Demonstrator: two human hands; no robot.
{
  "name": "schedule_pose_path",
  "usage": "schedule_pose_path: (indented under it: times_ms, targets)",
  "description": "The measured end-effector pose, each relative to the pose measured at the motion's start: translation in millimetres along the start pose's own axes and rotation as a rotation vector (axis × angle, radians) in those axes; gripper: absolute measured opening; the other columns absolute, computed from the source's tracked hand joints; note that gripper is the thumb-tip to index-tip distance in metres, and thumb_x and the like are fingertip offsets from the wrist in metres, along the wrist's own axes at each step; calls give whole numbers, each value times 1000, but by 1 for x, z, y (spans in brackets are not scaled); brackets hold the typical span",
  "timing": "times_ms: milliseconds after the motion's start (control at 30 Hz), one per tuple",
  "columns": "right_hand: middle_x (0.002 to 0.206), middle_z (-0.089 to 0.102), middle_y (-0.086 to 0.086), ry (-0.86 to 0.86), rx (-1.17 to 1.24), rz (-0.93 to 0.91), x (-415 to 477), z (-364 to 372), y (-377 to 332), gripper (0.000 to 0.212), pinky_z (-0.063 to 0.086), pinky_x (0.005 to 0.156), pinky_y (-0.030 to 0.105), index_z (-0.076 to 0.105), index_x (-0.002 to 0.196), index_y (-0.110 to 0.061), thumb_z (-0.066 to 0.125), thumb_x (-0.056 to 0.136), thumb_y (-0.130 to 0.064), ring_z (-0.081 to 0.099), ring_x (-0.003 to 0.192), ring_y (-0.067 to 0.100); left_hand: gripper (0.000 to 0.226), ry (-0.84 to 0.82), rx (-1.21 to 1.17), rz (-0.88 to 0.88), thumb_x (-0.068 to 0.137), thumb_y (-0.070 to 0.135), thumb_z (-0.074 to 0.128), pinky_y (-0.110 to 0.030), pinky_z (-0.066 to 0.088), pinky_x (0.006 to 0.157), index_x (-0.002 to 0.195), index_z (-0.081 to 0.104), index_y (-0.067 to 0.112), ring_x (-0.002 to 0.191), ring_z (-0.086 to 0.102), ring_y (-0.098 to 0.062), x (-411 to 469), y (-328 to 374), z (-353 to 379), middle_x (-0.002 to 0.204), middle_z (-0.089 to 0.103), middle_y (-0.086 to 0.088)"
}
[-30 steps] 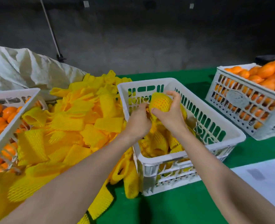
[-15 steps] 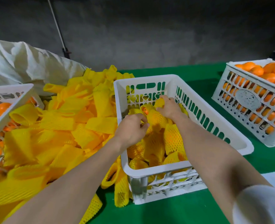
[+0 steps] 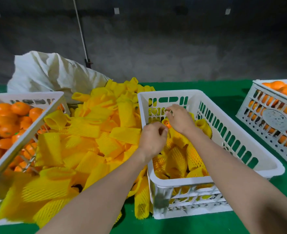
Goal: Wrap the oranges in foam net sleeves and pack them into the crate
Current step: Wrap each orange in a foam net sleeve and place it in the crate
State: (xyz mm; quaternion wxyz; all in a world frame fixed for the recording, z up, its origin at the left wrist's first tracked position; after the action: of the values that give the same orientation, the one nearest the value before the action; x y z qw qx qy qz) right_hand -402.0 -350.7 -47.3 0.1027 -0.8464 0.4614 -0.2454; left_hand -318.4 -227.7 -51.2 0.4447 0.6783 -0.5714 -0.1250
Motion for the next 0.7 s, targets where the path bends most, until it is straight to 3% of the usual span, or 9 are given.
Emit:
schedule_pose_path:
  times_ms: [133,233,300,433,567,700]
  targets:
    - [111,64,12,222,218,-190,-25,-18,-69,23,38,87,29,64,109,-4,50,95,-15,57,105,27,13,83,-123,-65,90,4,57,-17,32,59,87,70,4,73,56,-17,-14,-12,-21,80,65,-5]
    - [102,67,11,243,316,-289,-49,-20,-116,17,35,79,22,67,101,-3,56,90,-10,60,97,25,16,113,-184,-131,90,4,58,-11,39,61,81,65,15,66,56,-1,-27,-38,-52,73,61,5]
    - [102,68,9,199,345,-347,-60,-15,-144,16,34,78,19,67,102,-4,58,90,-11,60,97,24,16,144,-252,-210,91,1,55,-19,46,66,85,64,13,67,58,-8,-35,-61,-80,76,63,0]
    - [107,67,6,-54,371,-389,-75,17,-193,23,43,85,30,64,109,-10,62,88,-19,60,100,22,19,320,-325,-324,94,-2,50,-18,48,54,93,66,8,65,61,-9,-55,-108,-148,77,65,0]
    - [116,65,8,-383,300,-447,-97,78,-241,32,42,88,32,60,116,-10,63,87,-21,58,106,24,17,436,-305,-378,95,3,52,-29,51,63,92,66,12,71,64,-11,-74,-141,-205,81,67,3]
    - [125,59,8,-571,246,-414,-111,130,-273,45,44,92,39,53,120,-12,68,82,-32,53,115,26,19,445,-293,-408,97,6,49,-24,49,63,95,66,14,78,65,-13,-90,-162,-235,86,68,0]
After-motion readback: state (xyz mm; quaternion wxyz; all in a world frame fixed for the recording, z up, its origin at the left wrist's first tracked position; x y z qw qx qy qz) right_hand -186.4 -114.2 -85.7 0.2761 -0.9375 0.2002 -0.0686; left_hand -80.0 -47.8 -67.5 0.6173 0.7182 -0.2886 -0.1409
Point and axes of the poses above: each hand's wrist, its own x-axis towards the middle knuckle, its own z-axis out of the palm, y = z × x, the point moved 3 cm from there along x, towards the middle knuckle
